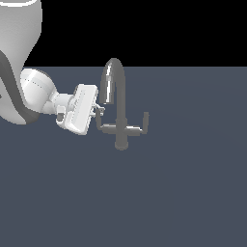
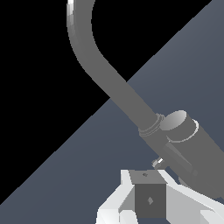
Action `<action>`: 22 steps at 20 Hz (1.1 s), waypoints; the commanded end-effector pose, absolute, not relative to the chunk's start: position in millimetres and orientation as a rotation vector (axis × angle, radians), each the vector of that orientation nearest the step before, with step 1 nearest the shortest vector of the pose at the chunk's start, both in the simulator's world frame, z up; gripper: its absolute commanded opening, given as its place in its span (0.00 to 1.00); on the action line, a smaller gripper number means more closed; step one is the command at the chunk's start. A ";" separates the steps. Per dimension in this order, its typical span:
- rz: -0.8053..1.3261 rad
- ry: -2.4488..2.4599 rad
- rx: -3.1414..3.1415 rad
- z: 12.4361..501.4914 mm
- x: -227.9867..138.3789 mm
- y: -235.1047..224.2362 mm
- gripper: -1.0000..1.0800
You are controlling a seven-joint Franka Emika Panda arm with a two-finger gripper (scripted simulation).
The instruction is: Turn on the faucet by rotating a designated handle.
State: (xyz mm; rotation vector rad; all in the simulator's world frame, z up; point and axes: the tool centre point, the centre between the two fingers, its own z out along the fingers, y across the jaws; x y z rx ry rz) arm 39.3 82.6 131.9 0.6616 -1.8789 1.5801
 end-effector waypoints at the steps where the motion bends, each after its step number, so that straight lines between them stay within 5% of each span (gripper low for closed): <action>1: 1.580 -1.879 0.662 134.2 33.9 83.7 0.00; 22: 1.579 -1.881 0.666 135.6 -14.3 91.8 0.00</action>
